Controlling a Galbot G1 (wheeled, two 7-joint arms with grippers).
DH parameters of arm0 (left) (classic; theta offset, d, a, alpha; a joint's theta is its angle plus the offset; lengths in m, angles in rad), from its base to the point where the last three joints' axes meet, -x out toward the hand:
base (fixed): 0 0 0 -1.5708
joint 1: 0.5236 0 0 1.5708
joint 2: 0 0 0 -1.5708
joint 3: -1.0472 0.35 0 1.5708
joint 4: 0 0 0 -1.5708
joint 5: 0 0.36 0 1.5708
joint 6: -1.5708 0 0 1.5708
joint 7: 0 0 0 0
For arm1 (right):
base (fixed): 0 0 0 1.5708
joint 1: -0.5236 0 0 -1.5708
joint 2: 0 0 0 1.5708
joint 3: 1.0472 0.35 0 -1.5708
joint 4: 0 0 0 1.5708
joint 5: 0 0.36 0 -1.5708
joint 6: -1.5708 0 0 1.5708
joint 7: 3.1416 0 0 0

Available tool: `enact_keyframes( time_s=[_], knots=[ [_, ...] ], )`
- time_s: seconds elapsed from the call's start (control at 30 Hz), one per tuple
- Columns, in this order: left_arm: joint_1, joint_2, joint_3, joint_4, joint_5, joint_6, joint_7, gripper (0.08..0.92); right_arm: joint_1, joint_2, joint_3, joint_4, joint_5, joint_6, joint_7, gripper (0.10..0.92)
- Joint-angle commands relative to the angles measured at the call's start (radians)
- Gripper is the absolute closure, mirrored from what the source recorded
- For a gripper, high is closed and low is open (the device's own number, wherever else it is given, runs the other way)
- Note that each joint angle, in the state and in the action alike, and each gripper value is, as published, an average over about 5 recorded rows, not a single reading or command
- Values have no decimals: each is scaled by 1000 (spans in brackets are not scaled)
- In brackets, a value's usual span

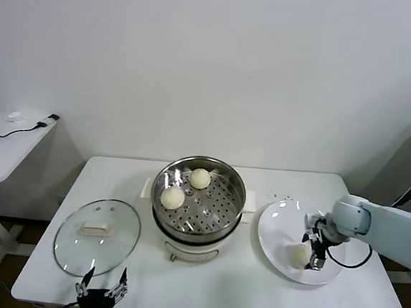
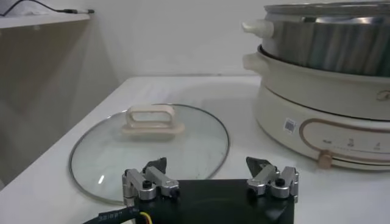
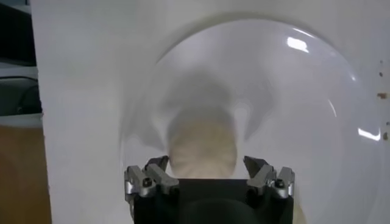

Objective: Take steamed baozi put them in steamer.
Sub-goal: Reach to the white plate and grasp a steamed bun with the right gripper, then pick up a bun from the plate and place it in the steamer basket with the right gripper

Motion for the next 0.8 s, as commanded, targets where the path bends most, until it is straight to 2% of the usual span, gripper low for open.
enact_keyframes(
  time_s=[0.03, 0.2, 0.3, 0.5, 0.67, 0.8],
  knots=[
    [3, -4, 3, -3, 3, 2, -2, 177, -61, 3, 53, -12, -22, -8, 6, 258],
    [3, -6, 6, -6, 5, 5, -5, 177, -19, -19, 68, 11, -52, 23, -35, 387],
    [1, -8, 11, -7, 8, 8, -5, 177, 38, -31, 83, 20, -94, 70, -87, 418],
    [-2, -9, 25, -8, 16, 8, -3, 177, 253, 1, 102, -25, -185, 256, -283, 427],
    [1, -5, 29, -12, 16, 8, -2, 177, 510, 149, 104, -90, -86, 483, -417, 424],
    [1, -2, 27, -15, 15, 8, -2, 177, 628, 301, 129, -64, -10, 589, -482, 423]
  ],
)
